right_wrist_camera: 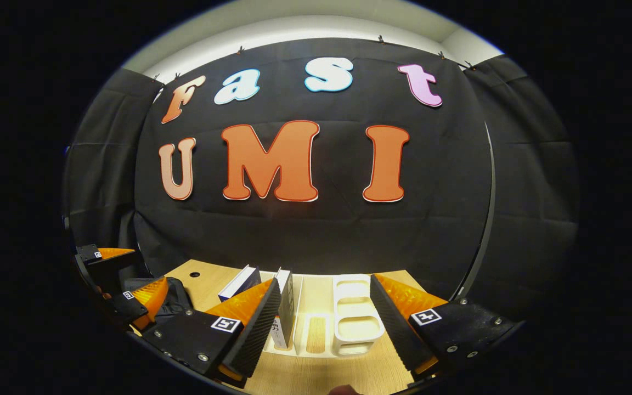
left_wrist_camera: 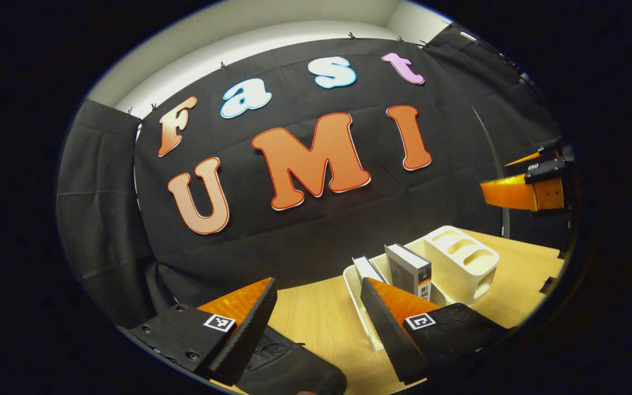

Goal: Open the schoolbag, grab two books from the bookshelf and put them into the schoolbag.

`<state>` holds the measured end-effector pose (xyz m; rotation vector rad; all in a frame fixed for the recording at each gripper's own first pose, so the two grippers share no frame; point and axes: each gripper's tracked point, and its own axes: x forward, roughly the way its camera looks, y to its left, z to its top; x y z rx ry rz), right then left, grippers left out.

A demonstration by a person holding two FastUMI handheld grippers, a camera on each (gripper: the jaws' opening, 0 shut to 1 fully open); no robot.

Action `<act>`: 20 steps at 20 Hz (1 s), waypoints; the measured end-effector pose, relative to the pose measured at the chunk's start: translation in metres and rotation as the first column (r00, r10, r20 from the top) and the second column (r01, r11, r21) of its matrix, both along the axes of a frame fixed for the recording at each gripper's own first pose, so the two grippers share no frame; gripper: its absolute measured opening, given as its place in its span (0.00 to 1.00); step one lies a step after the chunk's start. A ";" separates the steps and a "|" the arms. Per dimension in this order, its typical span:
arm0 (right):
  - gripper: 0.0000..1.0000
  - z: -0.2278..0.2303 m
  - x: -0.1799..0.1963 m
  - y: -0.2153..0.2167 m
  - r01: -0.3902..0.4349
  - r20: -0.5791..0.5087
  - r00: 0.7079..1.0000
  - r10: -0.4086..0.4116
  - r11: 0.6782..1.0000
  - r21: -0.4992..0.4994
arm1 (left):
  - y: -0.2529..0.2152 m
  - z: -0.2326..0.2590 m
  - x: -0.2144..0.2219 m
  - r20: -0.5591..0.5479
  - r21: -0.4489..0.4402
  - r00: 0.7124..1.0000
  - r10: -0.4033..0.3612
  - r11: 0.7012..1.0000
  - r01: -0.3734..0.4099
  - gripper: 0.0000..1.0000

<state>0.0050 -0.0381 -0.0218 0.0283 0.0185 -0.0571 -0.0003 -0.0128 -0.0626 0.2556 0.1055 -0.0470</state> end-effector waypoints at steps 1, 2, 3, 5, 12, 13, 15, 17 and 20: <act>0.97 -0.002 0.000 -0.003 0.001 -0.004 1.000 -0.001 1.000 0.002 | 0.002 -0.005 -0.003 -0.007 0.023 1.000 0.003 1.000 -0.003 1.00; 0.97 -0.005 0.001 -0.005 0.005 -0.008 1.000 -0.005 1.000 0.003 | 0.004 -0.010 -0.003 -0.015 0.049 1.000 0.006 0.999 -0.005 1.00; 0.97 -0.007 0.003 -0.008 0.008 -0.012 1.000 -0.008 1.000 0.004 | 0.005 -0.015 -0.005 -0.023 0.072 1.000 0.005 0.997 -0.003 0.96; 0.97 -0.012 0.005 -0.015 0.015 -0.020 1.000 -0.014 1.000 0.004 | 0.010 -0.028 -0.008 -0.046 0.110 0.999 0.002 0.994 0.003 0.96; 0.97 -0.031 0.010 -0.033 0.028 -0.053 0.998 -0.029 1.000 -0.002 | 0.021 -0.096 -0.035 -0.174 0.272 0.985 0.009 0.961 0.039 0.96; 0.96 -0.034 0.011 -0.035 0.027 -0.059 0.998 -0.026 1.000 0.000 | 0.021 -0.110 -0.039 -0.202 0.280 0.979 0.009 0.959 0.049 0.96; 0.96 -0.041 0.013 -0.040 0.027 -0.072 0.997 -0.027 1.000 -0.003 | 0.028 -0.135 -0.051 -0.256 0.316 0.966 0.026 0.947 0.058 0.95; 0.97 -0.048 0.017 -0.044 0.023 -0.083 0.996 -0.024 1.000 -0.011 | 0.036 -0.161 -0.063 -0.313 0.370 0.948 0.062 0.927 0.062 0.96; 0.96 -0.061 0.022 -0.045 0.003 -0.104 0.995 -0.005 1.000 -0.020 | 0.049 -0.198 -0.080 -0.386 0.446 0.915 0.114 0.892 0.078 0.97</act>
